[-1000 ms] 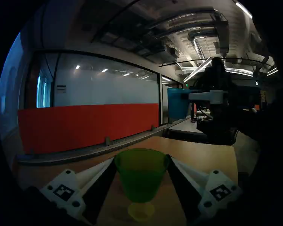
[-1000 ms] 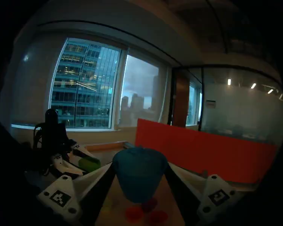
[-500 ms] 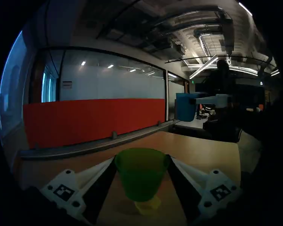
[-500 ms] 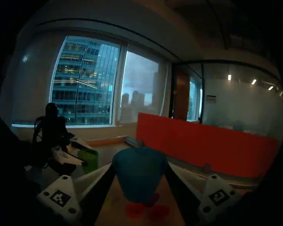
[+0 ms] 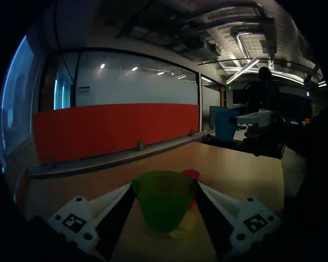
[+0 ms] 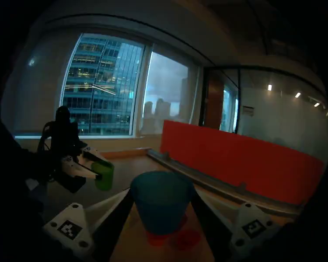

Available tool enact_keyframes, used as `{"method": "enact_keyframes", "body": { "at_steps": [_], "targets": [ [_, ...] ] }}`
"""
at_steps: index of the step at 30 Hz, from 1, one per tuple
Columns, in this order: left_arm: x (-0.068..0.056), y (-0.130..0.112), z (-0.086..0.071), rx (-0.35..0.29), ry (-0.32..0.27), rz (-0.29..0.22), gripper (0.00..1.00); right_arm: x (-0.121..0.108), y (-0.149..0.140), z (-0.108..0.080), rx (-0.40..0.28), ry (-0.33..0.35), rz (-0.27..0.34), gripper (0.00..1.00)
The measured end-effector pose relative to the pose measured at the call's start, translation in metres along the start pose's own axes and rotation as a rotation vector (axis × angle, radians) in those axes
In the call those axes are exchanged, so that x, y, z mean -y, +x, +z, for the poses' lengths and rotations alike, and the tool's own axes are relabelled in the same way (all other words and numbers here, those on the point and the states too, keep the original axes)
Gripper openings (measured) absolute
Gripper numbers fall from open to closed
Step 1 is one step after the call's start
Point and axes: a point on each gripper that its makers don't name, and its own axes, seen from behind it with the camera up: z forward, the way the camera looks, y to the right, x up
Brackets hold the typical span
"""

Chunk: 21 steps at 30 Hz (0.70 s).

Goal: Pour water

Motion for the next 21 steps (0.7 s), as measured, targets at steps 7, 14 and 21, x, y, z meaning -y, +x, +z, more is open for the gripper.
{"method": "enact_keyframes", "body": {
  "at_steps": [7, 14, 21],
  "targets": [
    [0.005, -0.020, 0.001, 0.051, 0.013, 0.006, 0.89, 0.009, -0.031, 0.003, 0.042, 0.026, -0.014, 0.91],
    [0.009, -0.039, 0.001, 0.100, 0.016, -0.001, 0.89, 0.014, -0.056, 0.004, 0.076, 0.044, -0.018, 0.91],
    [0.012, -0.057, 0.003, 0.148, 0.019, -0.002, 0.89, 0.019, -0.079, 0.005, 0.110, 0.067, -0.010, 0.92]
  ]
}}
